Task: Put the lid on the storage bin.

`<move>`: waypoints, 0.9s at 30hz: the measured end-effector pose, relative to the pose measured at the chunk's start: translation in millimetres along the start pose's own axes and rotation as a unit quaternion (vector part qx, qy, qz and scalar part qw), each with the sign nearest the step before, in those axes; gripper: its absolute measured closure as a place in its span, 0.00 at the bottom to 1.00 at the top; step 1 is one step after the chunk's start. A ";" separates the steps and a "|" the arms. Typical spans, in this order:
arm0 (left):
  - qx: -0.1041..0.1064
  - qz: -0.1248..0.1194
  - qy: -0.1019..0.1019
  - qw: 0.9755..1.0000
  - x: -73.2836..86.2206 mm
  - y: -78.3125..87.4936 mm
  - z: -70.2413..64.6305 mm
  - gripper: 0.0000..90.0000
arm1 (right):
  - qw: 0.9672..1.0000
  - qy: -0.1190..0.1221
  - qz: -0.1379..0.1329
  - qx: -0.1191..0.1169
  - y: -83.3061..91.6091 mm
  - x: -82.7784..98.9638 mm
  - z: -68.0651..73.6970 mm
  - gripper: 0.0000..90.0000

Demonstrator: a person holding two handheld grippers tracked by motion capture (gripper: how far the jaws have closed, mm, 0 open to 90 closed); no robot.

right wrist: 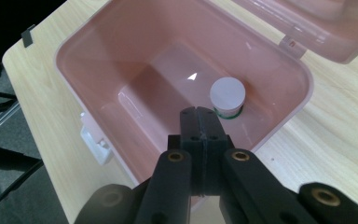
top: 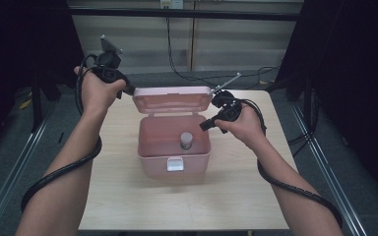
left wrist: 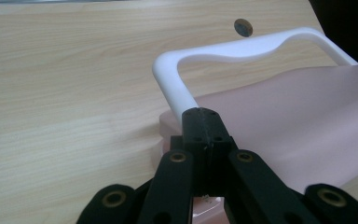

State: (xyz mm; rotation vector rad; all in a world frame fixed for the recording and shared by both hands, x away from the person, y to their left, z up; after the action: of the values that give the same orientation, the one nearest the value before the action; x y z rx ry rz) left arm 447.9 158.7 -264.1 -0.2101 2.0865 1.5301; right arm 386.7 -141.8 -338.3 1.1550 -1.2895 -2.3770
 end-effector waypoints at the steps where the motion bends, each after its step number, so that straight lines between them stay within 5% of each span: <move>1: 0.001 0.002 -0.002 1.000 1.0 -0.5 0.0 1.00 | 1.000 0.001 0.001 0.002 0.4 0.3 0.0 1.00; 19: 0.016 0.018 0.006 1.000 26.6 -20.1 5.4 1.00 | 1.000 0.003 -0.013 -0.002 5.4 4.6 3.2 1.00; 27: 0.001 0.005 0.017 1.000 34.7 -22.2 18.5 0.80 | 1.000 0.002 -0.013 -0.004 3.4 10.6 2.8 1.00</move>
State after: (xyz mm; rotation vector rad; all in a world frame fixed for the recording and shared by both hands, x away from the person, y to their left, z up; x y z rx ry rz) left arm 434.2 174.5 -304.1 -0.2271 2.1185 1.5389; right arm 377.0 -147.4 -340.5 1.1812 -1.2714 -2.3956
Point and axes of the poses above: each handheld gripper's, and its own axes: y roughly backward along the jaws, x roughly out of its underside, z roughly to its left, the point moved 2 cm from there along -y, roughly forward along the jaws, and after that the axes turned 4 degrees about -x, right-handed, at the moved point
